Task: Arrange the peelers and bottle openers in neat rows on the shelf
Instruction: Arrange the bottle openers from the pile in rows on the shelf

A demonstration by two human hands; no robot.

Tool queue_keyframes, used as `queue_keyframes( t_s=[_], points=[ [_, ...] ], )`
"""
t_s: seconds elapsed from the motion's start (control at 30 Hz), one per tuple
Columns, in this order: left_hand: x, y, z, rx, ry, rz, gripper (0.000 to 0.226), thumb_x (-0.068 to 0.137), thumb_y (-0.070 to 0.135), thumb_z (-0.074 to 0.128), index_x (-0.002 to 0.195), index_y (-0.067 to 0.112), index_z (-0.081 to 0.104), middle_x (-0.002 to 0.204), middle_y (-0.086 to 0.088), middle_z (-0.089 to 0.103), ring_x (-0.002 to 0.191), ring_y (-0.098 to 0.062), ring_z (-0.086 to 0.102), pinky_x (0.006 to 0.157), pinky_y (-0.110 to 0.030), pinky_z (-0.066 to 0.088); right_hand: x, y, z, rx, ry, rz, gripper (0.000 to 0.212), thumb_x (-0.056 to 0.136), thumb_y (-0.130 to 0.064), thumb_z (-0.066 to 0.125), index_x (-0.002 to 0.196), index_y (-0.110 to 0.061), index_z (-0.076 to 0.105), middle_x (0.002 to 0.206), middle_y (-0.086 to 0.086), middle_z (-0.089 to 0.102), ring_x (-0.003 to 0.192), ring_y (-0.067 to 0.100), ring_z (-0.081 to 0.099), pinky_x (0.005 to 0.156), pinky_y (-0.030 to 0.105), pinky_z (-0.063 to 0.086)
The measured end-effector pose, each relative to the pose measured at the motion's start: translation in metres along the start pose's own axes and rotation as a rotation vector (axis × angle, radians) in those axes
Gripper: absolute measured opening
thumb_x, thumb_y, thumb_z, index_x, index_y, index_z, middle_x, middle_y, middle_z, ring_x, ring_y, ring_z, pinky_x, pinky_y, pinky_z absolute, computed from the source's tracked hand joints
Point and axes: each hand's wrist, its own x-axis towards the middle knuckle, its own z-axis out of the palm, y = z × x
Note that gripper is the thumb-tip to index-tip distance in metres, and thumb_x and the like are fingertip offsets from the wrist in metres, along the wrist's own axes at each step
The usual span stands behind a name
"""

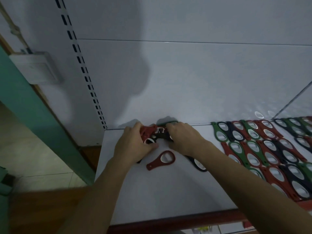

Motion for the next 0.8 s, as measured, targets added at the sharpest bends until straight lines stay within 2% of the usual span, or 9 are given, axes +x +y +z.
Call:
queue_keyframes(
  t_s=[0.13, 0.23, 0.3, 0.37, 0.43, 0.5, 0.63, 0.7, 0.8],
  points=[
    [0.004, 0.007, 0.0, 0.196, -0.078, 0.05, 0.067, 0.07, 0.047, 0.088, 0.121, 0.027, 0.049, 0.112, -0.001, 0.053, 0.093, -0.022, 0.058, 0.073, -0.034, 0.048, 0.001, 0.004, 0.004, 0.045, 0.014, 0.002, 0.018, 0.087, -0.019, 0.064, 0.099, -0.011, 0.054, 0.105, 0.01, 0.062, 0.093, 0.03, 0.063, 0.067, 0.031, 0.041],
    [0.012, 0.009, -0.009, 0.218, -0.166, 0.083, 0.065, 0.069, 0.044, 0.087, 0.12, 0.024, 0.052, 0.109, 0.002, 0.061, 0.096, -0.023, 0.062, 0.079, -0.038, 0.055, 0.001, 0.017, 0.011, 0.183, 0.018, 0.068, 0.039, 0.084, -0.015, 0.065, 0.121, -0.007, 0.057, 0.118, 0.011, 0.06, 0.102, 0.028, 0.06, 0.076, 0.029, 0.045],
    [0.017, 0.012, -0.016, 0.248, -0.227, 0.136, 0.052, 0.07, 0.045, 0.085, 0.105, 0.025, 0.052, 0.098, 0.004, 0.061, 0.088, -0.019, 0.06, 0.074, -0.036, 0.054, -0.002, 0.023, 0.014, 0.305, -0.01, 0.14, 0.052, 0.083, -0.014, 0.066, 0.132, -0.007, 0.049, 0.122, 0.012, 0.058, 0.105, 0.028, 0.057, 0.078, 0.028, 0.042],
    [0.02, 0.014, -0.019, 0.286, -0.234, 0.213, 0.044, 0.071, 0.043, 0.084, 0.091, 0.027, 0.048, 0.09, 0.006, 0.054, 0.083, -0.017, 0.054, 0.068, -0.035, 0.049, -0.003, 0.024, 0.018, 0.368, -0.034, 0.194, 0.05, 0.084, -0.016, 0.066, 0.129, -0.007, 0.045, 0.118, 0.013, 0.059, 0.103, 0.03, 0.058, 0.077, 0.032, 0.044],
    [0.02, 0.015, -0.017, 0.303, -0.213, 0.259, 0.035, 0.075, 0.035, 0.078, 0.086, 0.028, 0.046, 0.087, 0.008, 0.052, 0.082, -0.018, 0.054, 0.062, -0.032, 0.042, -0.004, 0.024, 0.023, 0.393, -0.015, 0.231, 0.043, 0.086, -0.021, 0.065, 0.122, -0.009, 0.044, 0.111, 0.011, 0.06, 0.093, 0.027, 0.057, 0.07, 0.034, 0.045],
    [0.016, 0.011, -0.011, 0.291, -0.156, 0.264, 0.026, 0.08, 0.026, 0.071, 0.091, 0.028, 0.048, 0.085, 0.008, 0.055, 0.082, -0.021, 0.06, 0.057, -0.03, 0.041, -0.009, 0.024, 0.027, 0.448, 0.014, 0.28, 0.037, 0.089, -0.026, 0.064, 0.118, -0.015, 0.044, 0.1, 0.003, 0.059, 0.082, 0.021, 0.055, 0.059, 0.028, 0.039],
    [0.008, -0.003, -0.001, 0.039, -0.041, 0.182, 0.025, 0.092, 0.023, 0.065, 0.115, 0.024, 0.055, 0.096, 0.003, 0.066, 0.089, -0.023, 0.065, 0.075, -0.039, 0.056, -0.021, 0.029, 0.024, 0.723, 0.087, 0.39, 0.028, 0.093, -0.019, 0.057, 0.12, -0.022, 0.049, 0.093, -0.007, 0.061, 0.081, 0.008, 0.056, 0.059, 0.023, 0.038],
    [0.007, -0.002, -0.002, -0.221, 0.005, 0.093, 0.016, 0.095, 0.016, 0.062, 0.11, 0.021, 0.058, 0.098, 0.001, 0.068, 0.091, -0.02, 0.067, 0.082, -0.037, 0.057, -0.027, 0.026, 0.016, 0.886, 0.175, 0.414, 0.026, 0.092, -0.014, 0.054, 0.117, -0.024, 0.054, 0.091, -0.012, 0.063, 0.082, 0.007, 0.058, 0.062, 0.024, 0.038],
    [0.001, 0.009, -0.007, -0.696, 0.008, -0.071, 0.022, 0.096, 0.003, 0.062, 0.105, 0.023, 0.064, 0.093, -0.003, 0.071, 0.078, -0.019, 0.073, 0.074, -0.036, 0.059, -0.039, 0.01, 0.002, 1.203, 0.219, 0.389, 0.029, 0.085, -0.006, 0.052, 0.098, -0.03, 0.063, 0.067, -0.021, 0.061, 0.061, -0.003, 0.055, 0.058, 0.018, 0.038]
  ],
)
